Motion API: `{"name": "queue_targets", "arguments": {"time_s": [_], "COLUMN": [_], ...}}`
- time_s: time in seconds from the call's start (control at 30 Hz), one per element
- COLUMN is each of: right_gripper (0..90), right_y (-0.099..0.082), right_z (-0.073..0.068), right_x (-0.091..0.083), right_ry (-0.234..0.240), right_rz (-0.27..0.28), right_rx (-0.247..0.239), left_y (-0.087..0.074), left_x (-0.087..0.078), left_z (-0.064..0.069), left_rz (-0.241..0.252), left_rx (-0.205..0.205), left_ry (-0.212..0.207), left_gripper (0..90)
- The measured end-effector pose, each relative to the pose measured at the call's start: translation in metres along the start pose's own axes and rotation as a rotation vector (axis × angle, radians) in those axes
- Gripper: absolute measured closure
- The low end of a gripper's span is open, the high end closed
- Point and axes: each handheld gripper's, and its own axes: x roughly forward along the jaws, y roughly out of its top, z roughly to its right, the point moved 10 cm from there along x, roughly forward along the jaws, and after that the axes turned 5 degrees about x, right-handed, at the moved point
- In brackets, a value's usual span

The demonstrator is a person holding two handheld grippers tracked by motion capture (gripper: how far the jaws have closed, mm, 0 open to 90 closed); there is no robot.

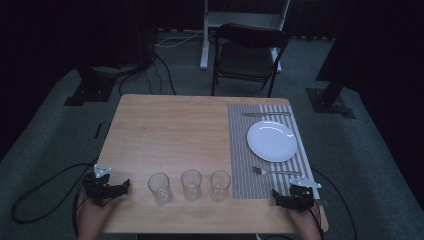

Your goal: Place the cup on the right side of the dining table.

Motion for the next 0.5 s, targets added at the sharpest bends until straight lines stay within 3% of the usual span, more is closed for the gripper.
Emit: {"name": "queue_targets", "arguments": {"time_s": [0.5], "right_gripper": [10.8], "right_y": [0.0005], "right_z": [0.0], "right_x": [0.0002], "right_ry": [-0.001], "right_rz": [-0.019], "right_rx": [-0.001], "left_y": [0.0002], "left_x": [0.0001], "left_z": [-0.0001], "left_rz": [0.001], "left_rx": [0.003], "left_ry": [-0.003], "left_gripper": [0.2]}}
